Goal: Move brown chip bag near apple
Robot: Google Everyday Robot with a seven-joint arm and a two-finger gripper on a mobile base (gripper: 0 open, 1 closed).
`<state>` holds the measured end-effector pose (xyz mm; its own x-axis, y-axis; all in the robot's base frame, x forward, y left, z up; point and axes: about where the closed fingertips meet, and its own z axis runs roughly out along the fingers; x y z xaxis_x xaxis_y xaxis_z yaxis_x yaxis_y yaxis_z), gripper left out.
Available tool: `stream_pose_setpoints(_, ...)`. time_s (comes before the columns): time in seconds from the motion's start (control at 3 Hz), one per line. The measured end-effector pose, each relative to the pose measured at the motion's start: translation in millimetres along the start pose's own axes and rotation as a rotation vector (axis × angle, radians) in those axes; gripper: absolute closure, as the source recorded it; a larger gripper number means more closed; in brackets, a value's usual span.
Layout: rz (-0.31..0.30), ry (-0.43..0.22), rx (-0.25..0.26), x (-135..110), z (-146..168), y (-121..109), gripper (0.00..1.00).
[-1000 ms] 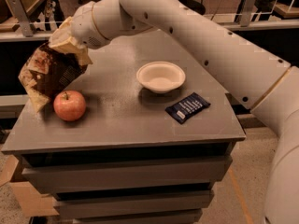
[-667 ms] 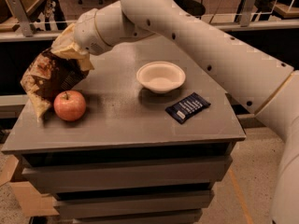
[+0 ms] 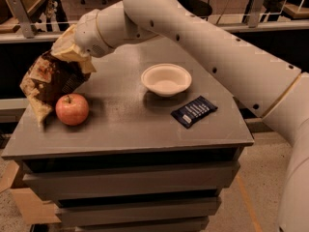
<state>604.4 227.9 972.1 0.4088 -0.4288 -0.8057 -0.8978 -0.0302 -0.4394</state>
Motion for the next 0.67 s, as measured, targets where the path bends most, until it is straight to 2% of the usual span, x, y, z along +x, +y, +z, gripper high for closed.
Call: stream_pose_setpoints(0.67,-0.003,-0.003,-0.007,-2.4,3.5,2.5,0.12)
